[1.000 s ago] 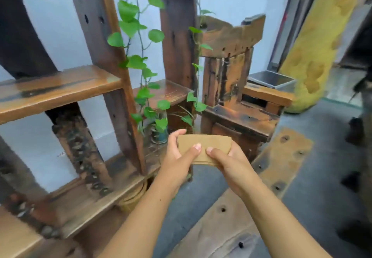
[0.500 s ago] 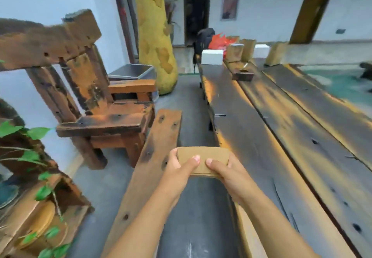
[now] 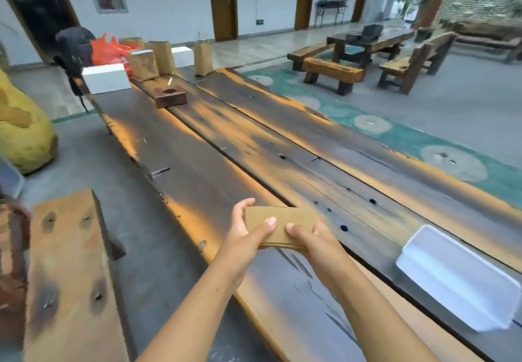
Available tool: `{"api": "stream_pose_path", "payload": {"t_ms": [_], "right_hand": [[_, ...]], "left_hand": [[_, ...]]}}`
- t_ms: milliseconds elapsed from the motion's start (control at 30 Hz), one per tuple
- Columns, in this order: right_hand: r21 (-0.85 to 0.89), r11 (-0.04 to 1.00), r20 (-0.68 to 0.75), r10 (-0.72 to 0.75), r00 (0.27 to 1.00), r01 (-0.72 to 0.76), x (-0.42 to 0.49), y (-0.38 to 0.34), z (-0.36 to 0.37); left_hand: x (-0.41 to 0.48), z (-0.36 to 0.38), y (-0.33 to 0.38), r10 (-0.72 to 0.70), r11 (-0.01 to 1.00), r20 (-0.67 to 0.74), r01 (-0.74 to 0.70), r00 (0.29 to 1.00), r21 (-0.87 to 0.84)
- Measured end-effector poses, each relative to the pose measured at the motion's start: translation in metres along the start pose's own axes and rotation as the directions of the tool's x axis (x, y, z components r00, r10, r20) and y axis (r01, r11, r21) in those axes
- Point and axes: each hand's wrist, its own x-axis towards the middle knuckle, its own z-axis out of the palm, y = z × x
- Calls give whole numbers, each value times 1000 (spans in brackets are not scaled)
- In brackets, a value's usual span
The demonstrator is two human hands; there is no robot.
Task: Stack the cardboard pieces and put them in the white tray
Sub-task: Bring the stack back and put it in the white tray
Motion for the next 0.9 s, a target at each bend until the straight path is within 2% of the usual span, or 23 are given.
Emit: {"api": "stream_pose_path", "payload": {"t_ms": [133, 267, 400, 567, 667, 900], "right_hand": [[59, 998, -210, 2, 978, 11, -5, 9, -17], [113, 992, -411, -1, 912, 52, -25, 22, -42], [142, 983, -562, -14, 827, 113, -59, 26, -79], [152, 973, -652, -33, 758, 173, -108, 28, -131], [186, 968, -657, -6, 754, 169, -134, 31, -165], [181, 968, -691, 0, 723, 173, -169, 25, -229]], "left_hand": [[23, 17, -3, -48, 998, 155, 55, 987, -39], [33, 55, -8, -85, 995, 279, 99, 957, -34], [29, 108, -10, -137, 990, 432, 142, 891, 20], [10, 176, -14, -156, 986, 585, 158, 796, 48], [-3, 212, -15, -195, 980, 645, 165, 739, 107], [-14, 281, -15, -230, 973, 694, 180, 682, 145]]}}
